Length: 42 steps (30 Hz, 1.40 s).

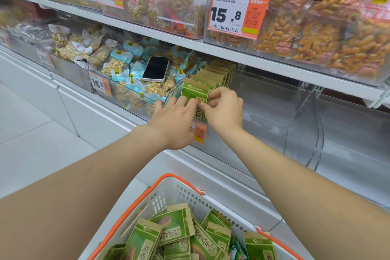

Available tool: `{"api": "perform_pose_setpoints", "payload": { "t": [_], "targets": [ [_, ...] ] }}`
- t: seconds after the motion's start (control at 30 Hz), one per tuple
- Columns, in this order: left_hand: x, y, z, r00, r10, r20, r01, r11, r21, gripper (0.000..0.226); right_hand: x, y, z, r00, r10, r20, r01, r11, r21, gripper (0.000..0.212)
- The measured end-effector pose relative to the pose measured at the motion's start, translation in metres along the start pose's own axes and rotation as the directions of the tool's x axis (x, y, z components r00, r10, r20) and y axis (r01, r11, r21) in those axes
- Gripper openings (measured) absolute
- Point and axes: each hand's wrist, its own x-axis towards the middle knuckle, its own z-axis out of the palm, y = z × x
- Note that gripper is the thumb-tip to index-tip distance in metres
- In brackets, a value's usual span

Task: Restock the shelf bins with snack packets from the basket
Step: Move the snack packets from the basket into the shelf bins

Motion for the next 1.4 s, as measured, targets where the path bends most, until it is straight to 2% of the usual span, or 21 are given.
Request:
{"api": "perform_pose_setpoints", "payload": {
  "t": [0.07,0.17,0.27,0.37,0.43,0.53,0.6,0.63,0.7,0.73,0.8,0.87,0.9,1.0,1.07,1.13,1.2,1.33,1.4],
  "targets": [
    [0.000,0.000,0.001,1.000,-0.007,-0.002,0.007,1.000,0.005,0.056,0.000,0.001,-0.003,0.999,0.035,0.011,-0.036,0.999,0.041,0.026],
    [0.000,0.000,0.003,1.000,-0.008,0.009,0.008,1.000,0.004,0.068,0.003,0.006,-0.006,0.993,0.091,0.072,-0.091,0.996,0.004,0.020],
    [-0.002,0.001,0.003,0.999,-0.005,0.051,0.005,1.000,0.003,0.078,0.003,0.011,-0.011,0.960,0.101,0.260,-0.077,0.992,-0.101,0.043],
    [-0.004,0.002,0.003,0.999,-0.007,0.051,0.007,1.000,0.013,0.073,-0.001,0.014,-0.017,0.931,0.080,0.356,-0.014,0.983,-0.184,0.039],
    [-0.005,0.003,0.002,0.999,-0.010,0.032,0.009,1.000,0.014,0.064,-0.008,0.015,-0.022,0.950,0.032,0.311,0.050,0.966,-0.252,0.032],
    [-0.009,0.005,-0.002,1.000,-0.006,0.003,0.006,1.000,-0.010,0.053,-0.027,0.010,-0.039,0.952,-0.212,0.220,0.272,0.917,-0.293,0.021],
    [-0.012,0.006,-0.005,0.997,0.018,-0.071,-0.020,1.000,-0.023,0.047,-0.044,0.006,-0.056,0.883,-0.403,0.239,0.462,0.833,-0.304,0.018],
    [-0.014,0.007,-0.006,0.990,0.046,-0.136,-0.051,0.998,-0.031,0.043,-0.054,0.003,-0.064,0.835,-0.461,0.302,0.542,0.783,-0.305,0.019],
    [-0.019,0.011,-0.010,0.956,0.136,-0.259,-0.168,0.980,-0.104,0.031,-0.073,0.001,-0.075,0.702,-0.453,0.549,0.668,0.687,-0.287,0.022],
    [-0.023,0.014,-0.012,0.942,0.186,-0.278,-0.239,0.956,-0.169,0.025,-0.083,0.003,-0.077,0.614,-0.375,0.695,0.707,0.653,-0.272,0.022],
    [-0.034,0.024,-0.008,0.946,0.277,-0.169,-0.313,0.915,-0.254,0.021,-0.103,0.011,-0.077,0.441,-0.146,0.886,0.736,0.624,-0.263,0.020],
    [-0.050,0.039,0.009,0.940,0.327,0.098,-0.303,0.931,-0.205,0.021,-0.123,0.023,-0.074,0.338,0.017,0.941,0.760,0.584,-0.283,0.021],
    [-0.059,0.048,0.020,0.910,0.337,0.242,-0.302,0.938,-0.170,0.020,-0.135,0.029,-0.072,0.300,0.077,0.951,0.777,0.558,-0.290,0.023],
    [-0.088,0.076,0.055,0.756,0.355,0.550,-0.362,0.927,-0.100,0.016,-0.169,0.051,-0.066,0.182,0.289,0.940,0.832,0.464,-0.304,0.033],
    [-0.106,0.093,0.079,0.626,0.306,0.717,-0.393,0.918,-0.050,0.030,-0.189,0.066,-0.064,0.121,0.432,0.894,0.869,0.390,-0.306,0.026],
    [-0.123,0.105,0.106,0.500,0.248,0.830,-0.402,0.915,-0.031,0.035,-0.203,0.076,-0.067,0.100,0.490,0.866,0.894,0.338,-0.294,0.017],
    [-0.140,0.111,0.133,0.400,0.212,0.892,-0.428,0.904,-0.023,0.033,-0.211,0.081,-0.070,0.097,0.486,0.869,0.900,0.329,-0.284,0.021],
    [-0.165,0.116,0.169,0.312,0.235,0.921,-0.445,0.892,-0.077,0.046,-0.217,0.083,-0.076,0.149,0.386,0.911,0.890,0.348,-0.293,0.024],
    [-0.171,0.120,0.177,0.305,0.240,0.922,-0.418,0.903,-0.097,0.046,-0.217,0.084,-0.080,0.167,0.355,0.920,0.883,0.362,-0.300,0.024]
  ]
}}
